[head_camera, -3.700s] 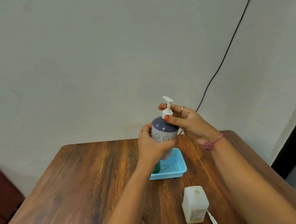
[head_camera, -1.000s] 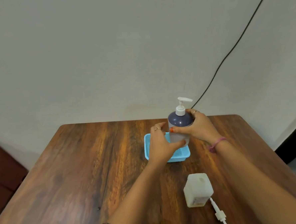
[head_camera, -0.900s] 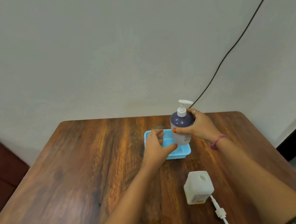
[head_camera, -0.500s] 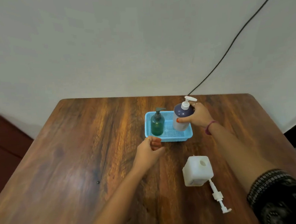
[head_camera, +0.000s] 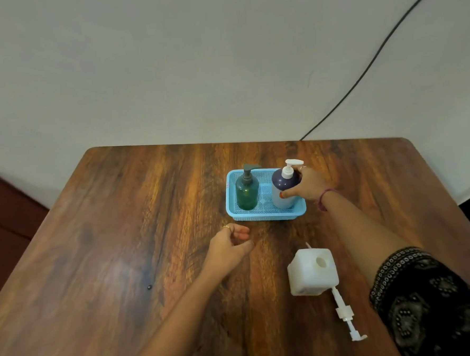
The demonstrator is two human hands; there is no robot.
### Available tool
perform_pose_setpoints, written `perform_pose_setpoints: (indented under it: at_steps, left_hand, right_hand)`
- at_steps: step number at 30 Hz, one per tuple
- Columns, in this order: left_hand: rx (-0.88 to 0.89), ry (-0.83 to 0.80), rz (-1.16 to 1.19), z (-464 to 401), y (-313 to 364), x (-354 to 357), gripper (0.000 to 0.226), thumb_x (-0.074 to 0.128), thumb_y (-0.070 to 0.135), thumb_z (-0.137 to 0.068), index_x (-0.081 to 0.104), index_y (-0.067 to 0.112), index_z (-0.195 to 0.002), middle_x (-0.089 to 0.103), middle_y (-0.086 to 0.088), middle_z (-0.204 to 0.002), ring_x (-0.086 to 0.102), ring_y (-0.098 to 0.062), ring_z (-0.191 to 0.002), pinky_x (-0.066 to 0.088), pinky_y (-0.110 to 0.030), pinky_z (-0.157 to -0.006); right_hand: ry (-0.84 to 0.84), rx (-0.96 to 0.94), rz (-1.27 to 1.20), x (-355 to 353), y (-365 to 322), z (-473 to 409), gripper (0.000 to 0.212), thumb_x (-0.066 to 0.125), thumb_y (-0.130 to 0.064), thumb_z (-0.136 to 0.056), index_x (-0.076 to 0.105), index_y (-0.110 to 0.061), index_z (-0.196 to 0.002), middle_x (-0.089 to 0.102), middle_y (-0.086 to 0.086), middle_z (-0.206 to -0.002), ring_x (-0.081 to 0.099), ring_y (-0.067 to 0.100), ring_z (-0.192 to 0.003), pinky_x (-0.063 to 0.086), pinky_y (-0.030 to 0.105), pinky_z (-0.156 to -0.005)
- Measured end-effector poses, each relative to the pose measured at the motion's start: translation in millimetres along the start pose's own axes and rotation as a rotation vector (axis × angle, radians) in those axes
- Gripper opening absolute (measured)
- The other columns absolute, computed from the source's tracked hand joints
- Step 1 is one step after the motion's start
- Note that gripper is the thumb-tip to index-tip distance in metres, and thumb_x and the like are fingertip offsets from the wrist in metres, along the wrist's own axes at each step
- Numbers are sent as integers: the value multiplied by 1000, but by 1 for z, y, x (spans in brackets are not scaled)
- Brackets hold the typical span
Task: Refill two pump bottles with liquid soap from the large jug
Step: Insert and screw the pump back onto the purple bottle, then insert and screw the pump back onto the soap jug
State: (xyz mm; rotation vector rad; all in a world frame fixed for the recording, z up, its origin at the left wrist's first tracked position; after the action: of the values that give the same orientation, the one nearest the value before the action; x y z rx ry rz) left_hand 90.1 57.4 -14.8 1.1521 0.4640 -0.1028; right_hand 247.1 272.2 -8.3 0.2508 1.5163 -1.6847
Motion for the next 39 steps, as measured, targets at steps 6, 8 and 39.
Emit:
perform_pose_setpoints:
  at_steps: [6, 8, 39]
  left_hand:
    - [-1, -4, 10, -3, 0, 3, 20, 70, 14, -85, 60, 21, -101, 62, 6, -98, 57, -3, -85, 43, -9, -66]
    - [-9, -11, 19, -4, -1, 4, 20, 70, 13, -85, 60, 21, -100, 63, 4, -99, 57, -5, -87, 45, -12, -68]
    - [214, -273, -37, 50, 26, 97, 111, 91, 36, -59, 25, 26, -148, 33, 11, -150, 32, -6, -137, 29, -27, -112]
  right_hand:
    - [-24, 5, 1, 3, 7, -4, 85, 87, -13, -61, 48, -15, -136, 55, 5, -134, 52, 24, -119, 47, 39, -99]
    - [-30, 3, 0, 3, 8, -4, 85, 86, -13, -62, 47, -15, -137, 54, 6, -135, 52, 25, -120, 47, 40, -100]
    - [-135, -152, 600, 11, 118, 210, 37, 45, 3, -91, 62, -15, -118, 58, -4, -119, 57, 12, -108, 38, 15, -82]
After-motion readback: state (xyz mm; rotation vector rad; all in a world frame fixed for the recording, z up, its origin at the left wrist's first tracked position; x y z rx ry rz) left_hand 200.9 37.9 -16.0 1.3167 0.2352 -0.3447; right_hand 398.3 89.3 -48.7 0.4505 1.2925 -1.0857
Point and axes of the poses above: each hand's wrist, its own z-axis away from the middle knuckle, its own x-axis out of the palm, y = z × x, the point moved 10 cm from there along -z, towards the middle knuckle
